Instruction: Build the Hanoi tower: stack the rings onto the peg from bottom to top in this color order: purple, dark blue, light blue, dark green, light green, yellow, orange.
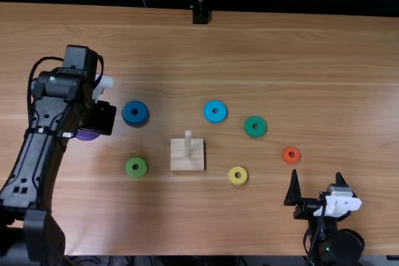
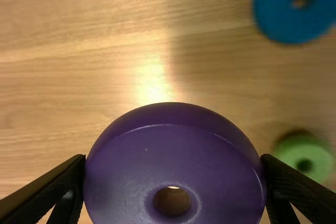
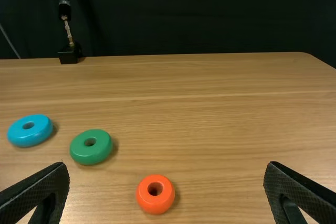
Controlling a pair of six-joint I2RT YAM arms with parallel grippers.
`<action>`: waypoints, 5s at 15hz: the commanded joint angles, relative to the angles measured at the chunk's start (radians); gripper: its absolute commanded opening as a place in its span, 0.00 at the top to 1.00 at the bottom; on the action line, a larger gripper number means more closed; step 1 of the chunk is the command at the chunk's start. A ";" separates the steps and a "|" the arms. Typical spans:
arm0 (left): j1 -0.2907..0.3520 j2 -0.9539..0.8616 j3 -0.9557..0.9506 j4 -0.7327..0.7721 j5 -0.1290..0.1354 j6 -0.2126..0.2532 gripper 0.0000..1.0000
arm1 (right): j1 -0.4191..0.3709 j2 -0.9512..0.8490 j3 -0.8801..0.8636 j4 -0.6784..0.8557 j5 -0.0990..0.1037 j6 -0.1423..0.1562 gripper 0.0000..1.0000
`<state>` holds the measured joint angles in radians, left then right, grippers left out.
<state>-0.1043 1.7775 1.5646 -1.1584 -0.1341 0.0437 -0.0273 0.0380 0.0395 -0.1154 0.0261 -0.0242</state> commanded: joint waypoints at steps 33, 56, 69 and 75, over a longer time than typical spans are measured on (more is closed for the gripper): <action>-0.569 0.128 0.457 -0.215 0.018 -0.362 1.00 | -0.005 -0.015 -0.021 -0.016 0.000 0.000 0.00; -0.558 0.155 0.436 -0.033 0.014 -0.360 0.00 | -0.005 -0.015 -0.021 -0.016 0.000 0.000 0.00; -0.196 0.200 0.282 0.059 -0.028 -0.104 0.00 | -0.005 -0.015 -0.021 -0.016 0.000 0.000 0.00; -0.156 0.218 0.028 0.420 0.029 -0.073 0.00 | -0.005 -0.015 -0.021 -0.016 0.000 0.000 0.00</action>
<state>-0.2558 1.9778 1.6028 -0.7425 -0.1230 -0.0513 -0.0269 0.0383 0.0395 -0.1146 0.0257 -0.0246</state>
